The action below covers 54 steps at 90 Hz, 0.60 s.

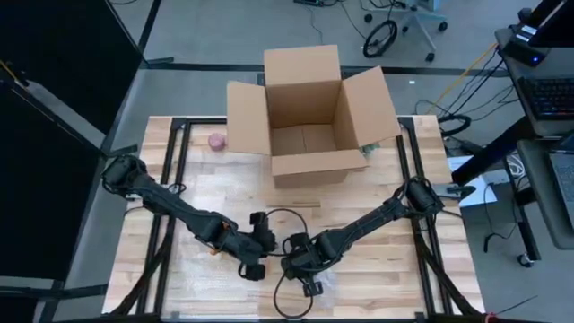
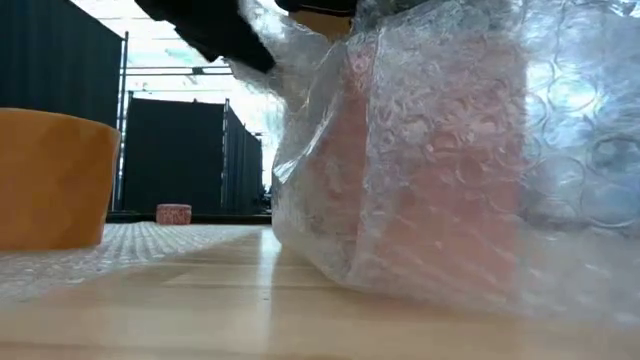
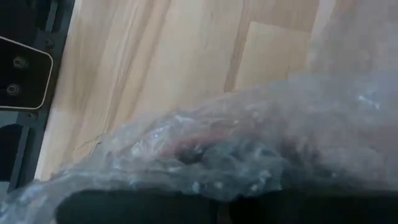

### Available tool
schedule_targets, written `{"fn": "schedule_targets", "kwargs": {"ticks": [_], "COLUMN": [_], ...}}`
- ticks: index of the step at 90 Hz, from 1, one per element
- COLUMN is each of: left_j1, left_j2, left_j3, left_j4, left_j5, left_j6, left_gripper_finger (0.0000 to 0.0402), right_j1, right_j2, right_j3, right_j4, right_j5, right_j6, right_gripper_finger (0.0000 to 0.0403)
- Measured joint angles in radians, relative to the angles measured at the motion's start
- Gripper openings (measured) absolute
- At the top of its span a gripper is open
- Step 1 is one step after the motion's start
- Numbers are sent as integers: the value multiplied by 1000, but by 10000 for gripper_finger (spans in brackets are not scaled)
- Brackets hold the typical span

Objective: Wrap mug
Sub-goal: Wrap the pink cup with the bubble wrap

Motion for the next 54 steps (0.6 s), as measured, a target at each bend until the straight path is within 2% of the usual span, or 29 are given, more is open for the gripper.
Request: {"fn": "schedule_targets", "kwargs": {"ticks": [12, 26, 54], "left_j1": [-13, -34, -82], "left_j2": [3, 4, 5], "left_j3": [2, 2, 2], "left_j4": [5, 54, 97], "left_j5": [-16, -4, -29], "left_j6": [-124, -183, -216], "left_gripper_finger": [0, 0, 0], "right_j1": [-1, -7, -17], "right_j2": [-4, -13, -25], "right_j3": [0, 0, -3], "right_j4": [-4, 5, 35], "right_j5": [-1, -1, 11], "right_j6": [0, 1, 58], "right_gripper_finger": [0, 0, 0]}}
